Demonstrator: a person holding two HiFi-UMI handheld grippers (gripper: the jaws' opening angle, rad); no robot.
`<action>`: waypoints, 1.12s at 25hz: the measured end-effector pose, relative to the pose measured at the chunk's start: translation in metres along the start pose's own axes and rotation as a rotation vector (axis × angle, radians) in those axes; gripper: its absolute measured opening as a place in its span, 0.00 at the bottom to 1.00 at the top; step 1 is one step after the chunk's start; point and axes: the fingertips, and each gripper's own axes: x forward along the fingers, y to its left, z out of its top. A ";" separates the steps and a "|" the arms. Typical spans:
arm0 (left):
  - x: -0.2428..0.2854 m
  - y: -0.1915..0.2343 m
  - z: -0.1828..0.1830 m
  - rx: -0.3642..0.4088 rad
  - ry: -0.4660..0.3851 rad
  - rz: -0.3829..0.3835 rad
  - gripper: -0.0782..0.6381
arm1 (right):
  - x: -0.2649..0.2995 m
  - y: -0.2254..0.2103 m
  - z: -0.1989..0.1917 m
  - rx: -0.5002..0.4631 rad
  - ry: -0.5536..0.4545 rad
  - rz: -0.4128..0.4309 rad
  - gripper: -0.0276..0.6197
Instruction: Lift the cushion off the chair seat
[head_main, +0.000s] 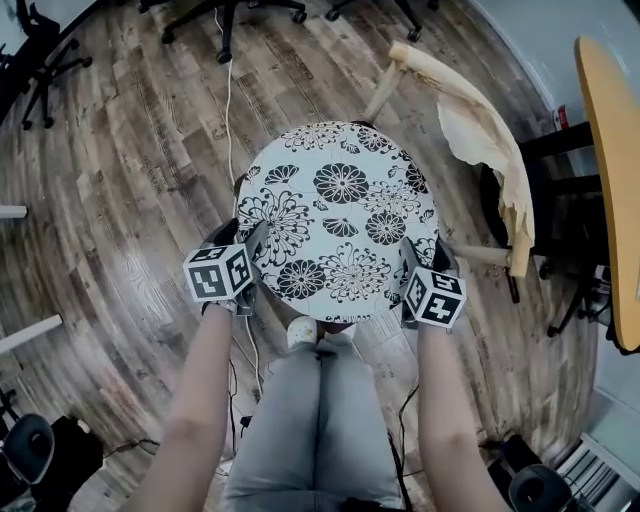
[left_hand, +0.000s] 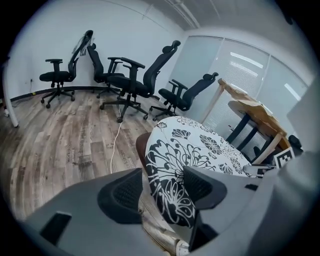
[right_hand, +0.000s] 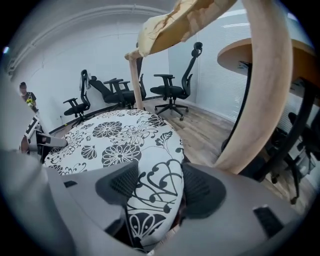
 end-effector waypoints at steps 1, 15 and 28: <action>0.000 -0.002 0.000 0.004 -0.005 -0.001 0.45 | -0.001 0.001 0.001 -0.011 -0.003 -0.006 0.47; -0.032 -0.025 0.021 0.118 -0.107 0.080 0.15 | -0.038 0.015 0.035 -0.108 -0.122 -0.015 0.11; -0.082 -0.072 0.041 0.123 -0.141 0.087 0.15 | -0.091 0.035 0.084 -0.198 -0.203 0.103 0.10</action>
